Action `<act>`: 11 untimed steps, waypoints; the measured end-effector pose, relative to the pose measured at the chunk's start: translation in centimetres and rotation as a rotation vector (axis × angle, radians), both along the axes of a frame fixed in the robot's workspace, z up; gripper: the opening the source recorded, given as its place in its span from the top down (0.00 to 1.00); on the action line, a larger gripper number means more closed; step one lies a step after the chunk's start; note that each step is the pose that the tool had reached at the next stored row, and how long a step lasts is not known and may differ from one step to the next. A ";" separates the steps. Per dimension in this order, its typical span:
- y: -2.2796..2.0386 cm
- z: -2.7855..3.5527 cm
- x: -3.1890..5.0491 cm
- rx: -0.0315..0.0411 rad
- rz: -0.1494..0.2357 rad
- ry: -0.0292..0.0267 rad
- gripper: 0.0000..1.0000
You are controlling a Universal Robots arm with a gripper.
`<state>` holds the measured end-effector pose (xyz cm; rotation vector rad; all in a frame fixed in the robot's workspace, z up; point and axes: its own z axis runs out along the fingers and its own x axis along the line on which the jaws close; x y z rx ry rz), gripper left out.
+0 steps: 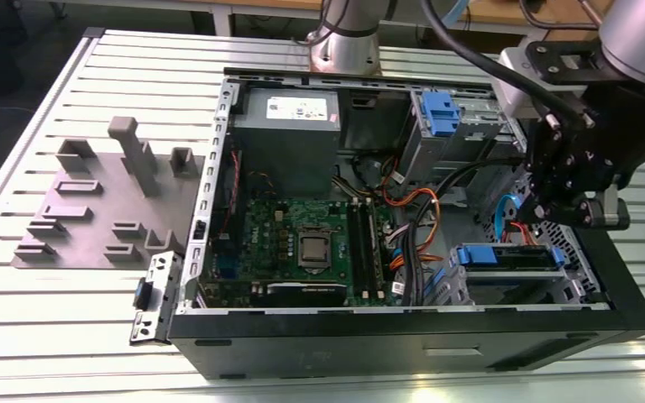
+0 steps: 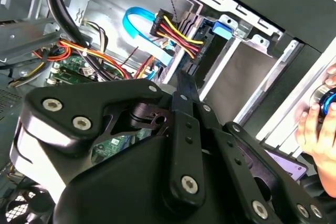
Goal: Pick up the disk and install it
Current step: 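Insert the second disk wire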
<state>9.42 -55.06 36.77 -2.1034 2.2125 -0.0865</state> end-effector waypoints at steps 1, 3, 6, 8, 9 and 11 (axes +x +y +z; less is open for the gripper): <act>0.05 0.01 0.05 0.0011 0.000 0.0018 0.89; 0.22 0.02 0.23 0.0012 0.000 0.0094 0.89; 0.44 0.02 0.52 0.0015 0.000 0.0240 0.89; 0.45 0.02 0.60 0.0071 0.000 0.0314 0.89; 0.48 0.02 0.63 0.0088 0.000 0.0343 0.89; 0.62 0.02 0.71 0.0090 0.000 0.0369 0.89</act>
